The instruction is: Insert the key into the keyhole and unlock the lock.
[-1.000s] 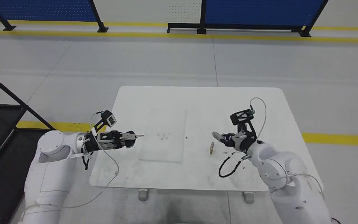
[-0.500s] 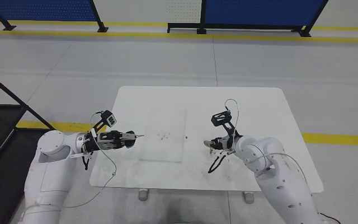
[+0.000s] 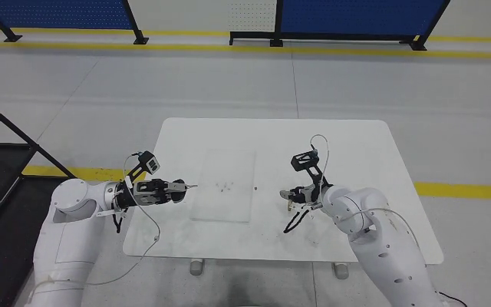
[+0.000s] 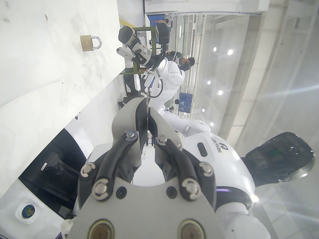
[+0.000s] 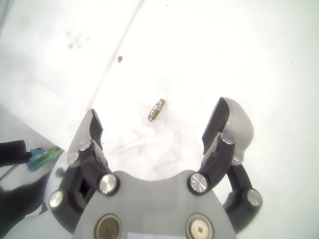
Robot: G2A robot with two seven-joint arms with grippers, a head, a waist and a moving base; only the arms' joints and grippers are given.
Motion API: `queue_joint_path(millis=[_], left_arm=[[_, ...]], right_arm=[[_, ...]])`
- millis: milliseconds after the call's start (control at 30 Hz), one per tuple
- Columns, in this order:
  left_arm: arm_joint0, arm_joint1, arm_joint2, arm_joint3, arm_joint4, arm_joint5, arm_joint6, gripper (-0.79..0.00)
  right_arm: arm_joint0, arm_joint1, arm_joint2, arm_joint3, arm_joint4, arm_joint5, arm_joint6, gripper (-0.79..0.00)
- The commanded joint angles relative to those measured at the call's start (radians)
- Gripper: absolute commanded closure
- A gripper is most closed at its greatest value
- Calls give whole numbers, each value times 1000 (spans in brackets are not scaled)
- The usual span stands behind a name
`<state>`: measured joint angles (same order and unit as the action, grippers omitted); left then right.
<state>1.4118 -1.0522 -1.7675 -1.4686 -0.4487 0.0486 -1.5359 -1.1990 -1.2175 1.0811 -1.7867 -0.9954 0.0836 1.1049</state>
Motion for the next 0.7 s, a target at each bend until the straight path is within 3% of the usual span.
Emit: queue_joint_path(millis=[0,167,667], left_arm=[[0,0,0,0,0,0,0,0],[0,0,0,0,0,0,0,0],[0,0,0,0,0,0,0,0]], right_arm=[[0,0,0,0,0,0,0,-785],[31,-9,-50,13,-18,14,30,-785],[267,-66,-188,200,51,267,359,-785]])
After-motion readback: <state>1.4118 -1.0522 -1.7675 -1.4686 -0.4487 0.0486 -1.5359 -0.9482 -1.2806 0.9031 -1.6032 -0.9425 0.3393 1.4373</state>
